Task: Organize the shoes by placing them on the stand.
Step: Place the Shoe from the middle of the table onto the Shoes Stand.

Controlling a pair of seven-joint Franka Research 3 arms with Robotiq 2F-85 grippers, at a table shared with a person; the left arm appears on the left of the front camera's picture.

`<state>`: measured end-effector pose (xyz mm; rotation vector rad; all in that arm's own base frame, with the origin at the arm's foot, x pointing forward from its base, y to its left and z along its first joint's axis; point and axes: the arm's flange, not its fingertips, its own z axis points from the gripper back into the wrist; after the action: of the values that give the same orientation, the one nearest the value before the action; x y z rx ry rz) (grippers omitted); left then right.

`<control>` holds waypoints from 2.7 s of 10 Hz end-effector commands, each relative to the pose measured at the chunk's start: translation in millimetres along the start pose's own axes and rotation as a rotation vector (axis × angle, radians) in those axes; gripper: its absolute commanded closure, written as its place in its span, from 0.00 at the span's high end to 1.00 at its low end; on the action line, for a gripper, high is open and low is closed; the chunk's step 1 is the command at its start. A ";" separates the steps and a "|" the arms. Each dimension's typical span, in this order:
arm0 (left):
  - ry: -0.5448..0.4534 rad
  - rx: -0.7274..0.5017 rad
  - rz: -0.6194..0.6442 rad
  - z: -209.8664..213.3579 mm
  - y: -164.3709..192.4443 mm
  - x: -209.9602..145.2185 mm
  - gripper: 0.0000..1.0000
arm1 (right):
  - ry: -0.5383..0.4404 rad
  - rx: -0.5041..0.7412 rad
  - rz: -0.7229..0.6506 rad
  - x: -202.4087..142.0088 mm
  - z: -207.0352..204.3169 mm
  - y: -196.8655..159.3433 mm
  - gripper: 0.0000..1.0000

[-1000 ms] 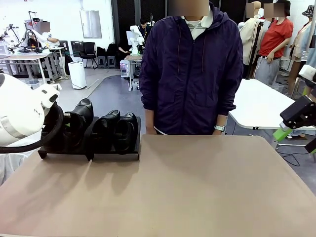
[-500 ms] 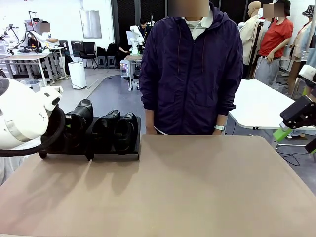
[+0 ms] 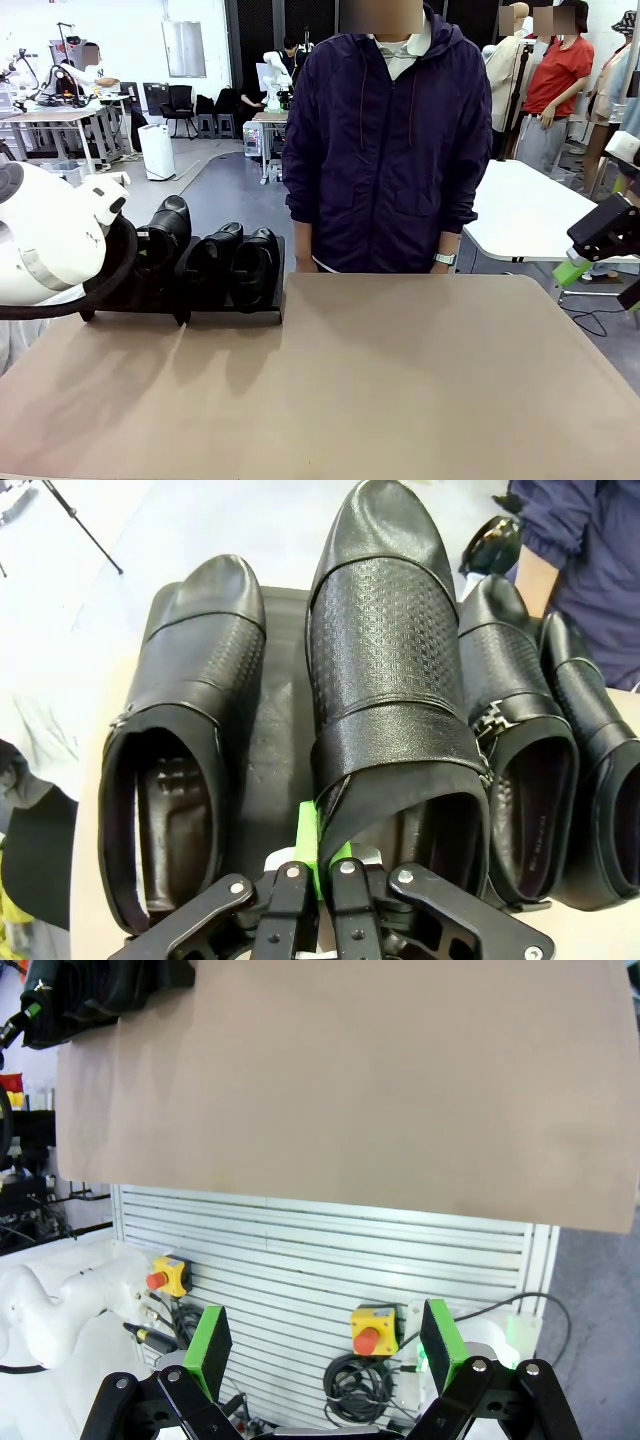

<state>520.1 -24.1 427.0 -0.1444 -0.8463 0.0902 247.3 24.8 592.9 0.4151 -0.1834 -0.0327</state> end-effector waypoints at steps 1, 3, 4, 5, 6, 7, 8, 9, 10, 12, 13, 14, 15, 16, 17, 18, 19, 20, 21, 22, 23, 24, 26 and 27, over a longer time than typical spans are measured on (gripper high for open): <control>-0.056 -0.049 -0.013 -24.0 30.4 -16.4 0.00 | 0.004 0.028 0.020 2.0 2.8 1.1 1.00; -0.063 -0.063 -0.024 -25.2 33.9 -21.3 0.00 | 0.004 0.028 0.020 2.0 2.8 1.1 1.00; -0.054 -0.080 -0.027 -27.7 36.4 -23.8 0.00 | 0.004 0.028 0.020 2.0 2.8 1.1 1.00; -0.045 -0.073 -0.022 -31.6 38.9 -26.6 0.00 | 0.004 0.028 0.020 2.0 2.8 1.1 1.00; -0.037 -0.066 -0.016 -33.9 40.9 -28.5 0.00 | 0.004 0.028 0.020 2.0 2.8 1.1 1.00; -0.055 -0.033 0.007 -32.4 40.8 -27.5 0.00 | 0.004 0.028 0.020 2.0 2.8 1.1 1.00; 0.001 -0.042 -0.007 15.4 8.8 -14.7 0.00 | 0.004 0.028 0.020 2.0 2.8 1.1 1.00; 0.001 -0.042 -0.007 15.4 8.8 -14.7 0.00 | 0.004 0.028 0.020 2.0 2.8 1.1 1.00; 0.001 -0.042 -0.007 15.4 8.8 -14.7 0.00 | 0.004 0.028 0.020 2.0 2.8 1.1 1.00; 0.001 -0.042 -0.007 15.4 8.8 -14.7 0.00 | 0.004 0.028 0.020 2.0 2.8 1.1 1.00; 0.013 -0.039 -0.007 11.7 10.7 -21.1 0.00 | 0.004 0.028 0.020 2.0 2.8 1.1 1.00; 0.009 -0.049 -0.001 1.4 13.0 -15.6 0.00 | 0.004 0.028 0.020 2.0 2.8 1.1 1.00; 0.003 -0.070 0.000 -3.6 12.5 -11.8 0.00 | 0.004 0.028 0.020 2.0 2.8 1.1 1.00; 0.005 -0.077 0.001 -7.4 10.4 -8.5 0.00 | 0.004 0.028 0.020 2.0 2.8 1.1 1.00; 0.001 -0.073 0.007 -12.2 11.0 -4.9 0.00 | 0.004 0.028 0.020 2.0 2.8 1.1 1.00; 0.003 -0.067 0.016 -15.3 12.8 -3.8 0.00 | 0.004 0.028 0.020 2.0 2.8 1.1 1.00; 0.007 -0.055 0.025 -20.9 14.5 -3.1 0.00 | 0.004 0.028 0.020 2.0 2.8 1.1 1.00; 0.003 -0.045 0.026 -27.4 16.9 -2.4 0.00 | 0.004 0.028 0.020 2.0 2.8 1.1 1.00; 0.011 -0.037 0.026 -32.3 18.6 -2.4 0.00 | 0.004 0.028 0.020 2.0 2.8 1.1 1.00; 0.022 -0.035 0.024 -36.3 18.8 -2.0 0.00 | 0.004 0.028 0.020 2.0 2.8 1.1 1.00; 0.024 -0.037 0.023 -38.4 19.3 -2.3 0.00 | 0.004 0.028 0.020 2.0 2.8 1.1 1.00; 0.028 -0.029 0.023 -42.3 20.5 -2.0 0.00 | 0.004 0.028 0.020 2.0 2.8 1.1 1.00; 0.021 -0.039 0.021 -44.1 21.2 -1.4 0.60 | 0.004 0.028 0.020 2.0 2.8 1.1 1.00; 0.019 -0.037 0.021 -44.2 22.0 -1.0 1.00 | 0.004 0.028 0.020 2.0 2.8 1.1 1.00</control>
<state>525.4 -17.4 416.3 -0.1670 -0.8031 0.0883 247.3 24.8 592.8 0.4151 -0.1829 -0.0325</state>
